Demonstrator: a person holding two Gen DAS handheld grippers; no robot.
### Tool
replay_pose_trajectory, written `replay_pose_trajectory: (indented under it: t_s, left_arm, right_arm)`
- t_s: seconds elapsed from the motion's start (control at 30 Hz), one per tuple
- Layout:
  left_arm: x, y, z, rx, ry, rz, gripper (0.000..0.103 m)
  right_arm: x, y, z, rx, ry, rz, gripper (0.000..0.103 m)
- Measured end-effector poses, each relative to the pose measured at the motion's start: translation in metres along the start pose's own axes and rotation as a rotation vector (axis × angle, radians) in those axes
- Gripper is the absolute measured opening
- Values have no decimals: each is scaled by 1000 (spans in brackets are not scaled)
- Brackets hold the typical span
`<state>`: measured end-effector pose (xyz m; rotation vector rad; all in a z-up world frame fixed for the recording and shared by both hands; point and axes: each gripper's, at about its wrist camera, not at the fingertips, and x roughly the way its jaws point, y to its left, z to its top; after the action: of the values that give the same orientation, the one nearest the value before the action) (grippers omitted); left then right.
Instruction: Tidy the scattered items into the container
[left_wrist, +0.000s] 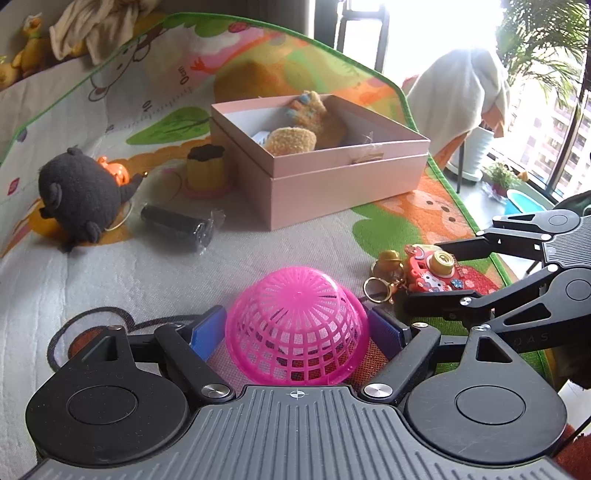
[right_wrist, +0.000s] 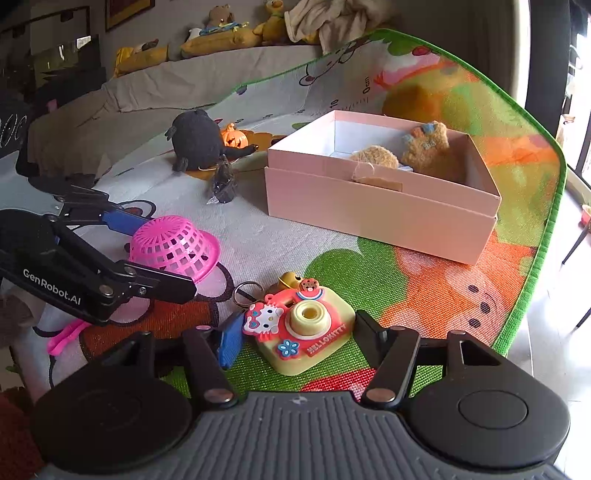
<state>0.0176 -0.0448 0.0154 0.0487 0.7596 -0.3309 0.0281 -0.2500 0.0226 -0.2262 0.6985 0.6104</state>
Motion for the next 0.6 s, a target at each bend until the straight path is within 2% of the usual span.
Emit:
replay_pose_trajectory:
  t_s: [0.3,0.6]
  left_arm:
    - [-11,-2,-2,2,-19,-23,88]
    - [-32,-17,-4,41,-57,-48,88]
  right_arm:
    - [-28,6,6,-43,-31,-40,63]
    - [-59,12,11,-82,-74,-115,63]
